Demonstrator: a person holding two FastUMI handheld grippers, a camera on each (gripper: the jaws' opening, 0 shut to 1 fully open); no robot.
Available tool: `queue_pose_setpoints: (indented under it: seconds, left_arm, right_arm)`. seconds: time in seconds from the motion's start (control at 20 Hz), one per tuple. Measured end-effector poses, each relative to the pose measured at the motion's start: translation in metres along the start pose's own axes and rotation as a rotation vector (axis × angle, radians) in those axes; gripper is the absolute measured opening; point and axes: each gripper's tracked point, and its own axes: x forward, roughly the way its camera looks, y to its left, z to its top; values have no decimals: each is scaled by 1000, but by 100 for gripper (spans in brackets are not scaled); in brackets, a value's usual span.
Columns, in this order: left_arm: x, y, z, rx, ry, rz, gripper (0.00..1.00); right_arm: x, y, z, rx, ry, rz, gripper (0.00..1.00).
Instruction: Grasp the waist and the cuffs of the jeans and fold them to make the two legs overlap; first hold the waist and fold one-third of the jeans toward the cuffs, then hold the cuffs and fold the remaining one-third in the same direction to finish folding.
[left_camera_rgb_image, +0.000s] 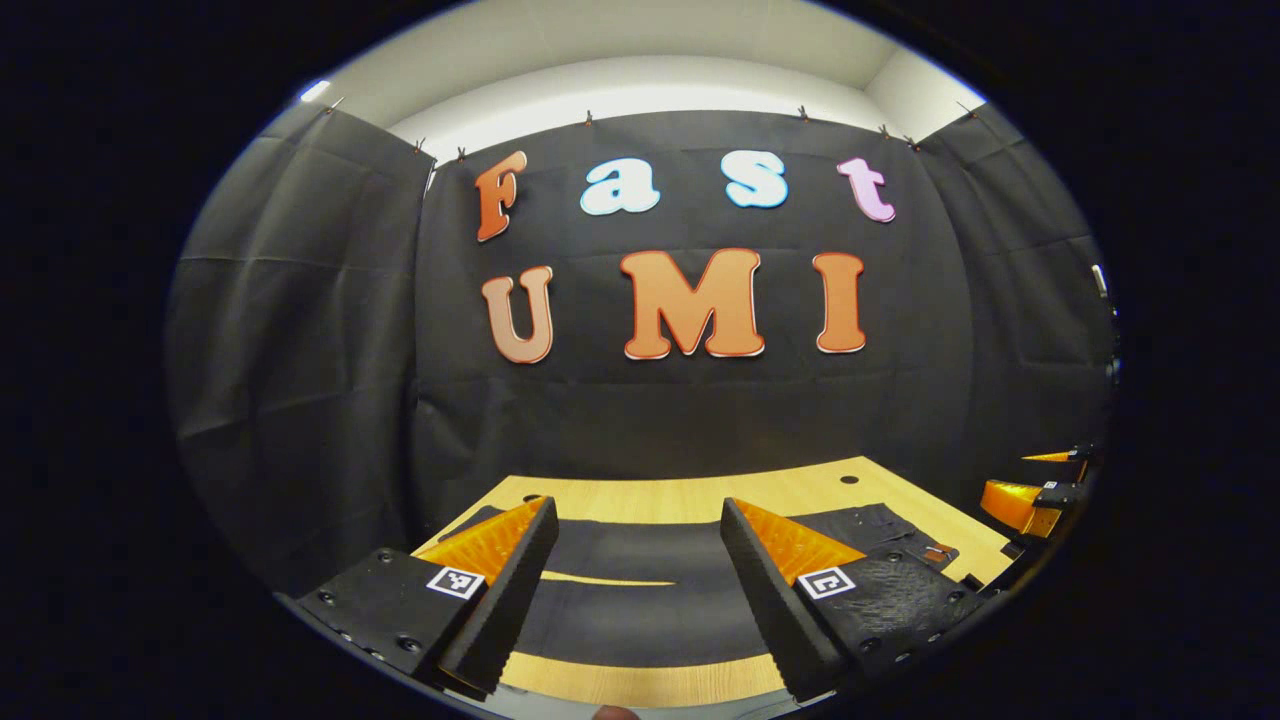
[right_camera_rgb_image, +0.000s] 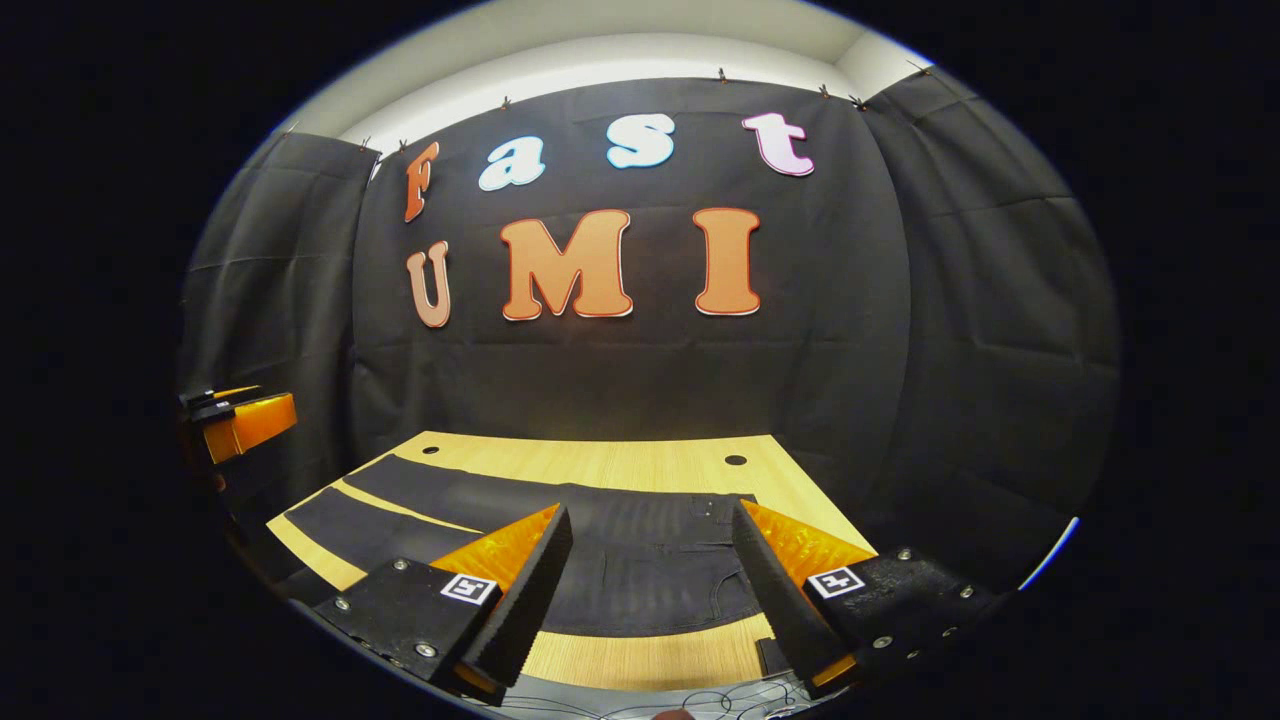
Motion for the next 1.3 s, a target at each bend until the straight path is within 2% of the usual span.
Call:
queue_pose_setpoints:
  seconds: [0.35, 0.4, 0.5, 0.7, 0.75, 0.8, 0.9, 1.0, 1.15, 1.3]
  left_arm:
    - [13, 62, -4, -13, 16, 207, 98]
    - [14, 70, -7, -21, 24, 240, 98]
    - [17, 89, -10, -28, 28, 288, 98]
    - [37, 125, -37, -108, 123, 310, 98]
    - [48, 124, -53, -104, 207, 259, 98]
    - [44, 125, -75, -55, 332, 203, 97]
    - [73, 157, -82, 24, 317, 244, 100]
    - [87, 178, -109, 23, 405, 256, 99]
    - [111, 211, -143, -125, 509, 254, 99]
    - [124, 253, -180, -243, 627, 302, 99]
  right_arm:
    - [6, -10, -15, 27, 77, 8, 98]
    - [7, -9, -17, 39, 91, 13, 100]
    - [16, -10, -18, 46, 117, 18, 98]
    - [41, -11, -27, 69, 175, -20, 100]
    - [48, -11, -31, 74, 185, -41, 98]
    - [53, -11, -37, 84, 210, -70, 98]
    - [67, -4, -46, 113, 242, -106, 98]
    - [74, 0, -55, 136, 286, -142, 98]
    - [77, 0, -61, 155, 318, -219, 98]
    - [77, -2, -80, 208, 385, -295, 98]
